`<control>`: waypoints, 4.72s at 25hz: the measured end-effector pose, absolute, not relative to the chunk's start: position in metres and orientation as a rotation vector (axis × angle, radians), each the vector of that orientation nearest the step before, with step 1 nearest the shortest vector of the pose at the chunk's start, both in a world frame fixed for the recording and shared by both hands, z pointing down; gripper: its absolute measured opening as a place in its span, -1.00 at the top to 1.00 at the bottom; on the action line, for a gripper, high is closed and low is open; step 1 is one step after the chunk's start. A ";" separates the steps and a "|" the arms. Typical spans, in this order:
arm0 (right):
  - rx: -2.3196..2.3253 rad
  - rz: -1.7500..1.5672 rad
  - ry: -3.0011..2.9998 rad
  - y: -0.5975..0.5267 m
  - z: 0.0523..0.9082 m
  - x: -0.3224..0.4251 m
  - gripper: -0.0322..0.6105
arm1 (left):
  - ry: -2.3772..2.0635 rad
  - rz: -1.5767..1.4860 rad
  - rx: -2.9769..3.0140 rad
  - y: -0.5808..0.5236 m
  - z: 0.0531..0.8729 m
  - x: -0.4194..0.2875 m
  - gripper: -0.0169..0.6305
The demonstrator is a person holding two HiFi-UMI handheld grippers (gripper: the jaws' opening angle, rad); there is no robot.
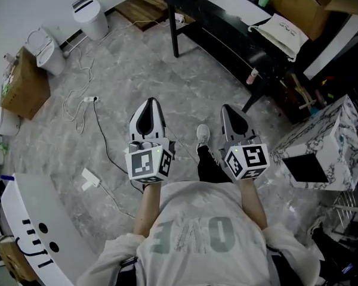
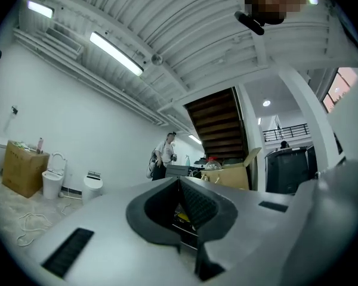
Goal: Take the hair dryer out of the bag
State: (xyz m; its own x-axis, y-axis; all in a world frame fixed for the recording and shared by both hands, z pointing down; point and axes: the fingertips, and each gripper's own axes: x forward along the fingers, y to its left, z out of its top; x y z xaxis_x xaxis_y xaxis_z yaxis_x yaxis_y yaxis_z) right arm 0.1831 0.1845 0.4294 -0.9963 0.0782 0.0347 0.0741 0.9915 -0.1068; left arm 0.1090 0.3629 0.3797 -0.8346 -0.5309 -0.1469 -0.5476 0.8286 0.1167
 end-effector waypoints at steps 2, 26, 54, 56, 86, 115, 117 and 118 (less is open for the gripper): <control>-0.137 0.162 -3.067 0.176 0.430 0.163 0.80 | 2.907 0.237 -0.855 0.351 0.377 0.091 0.86; -0.268 0.106 -2.952 0.032 0.422 -0.164 0.80 | 2.980 0.250 -0.870 0.188 0.375 -0.224 0.86; 0.226 0.113 -3.042 -0.059 0.385 -0.281 0.80 | 2.845 0.260 -1.249 0.085 0.356 -0.365 0.86; 0.400 0.119 -3.038 -0.084 0.382 -0.268 0.80 | 2.788 0.263 -1.376 0.055 0.354 -0.368 0.86; 1.717 0.128 -2.584 -0.187 0.377 -0.006 0.80 | 1.988 0.132 -2.447 -0.184 0.351 -0.187 0.86; 1.464 0.369 -2.655 -0.222 0.412 -0.014 -0.06 | 1.414 -0.768 -2.313 -0.257 0.403 -0.121 -0.02; 1.464 0.379 -2.653 -0.222 0.415 -0.013 -0.06 | 1.261 -0.927 -2.254 -0.268 0.420 -0.112 -0.02; 1.467 0.385 -2.651 -0.222 0.417 -0.012 -0.06 | 1.184 -1.013 -2.226 -0.274 0.431 -0.108 -0.01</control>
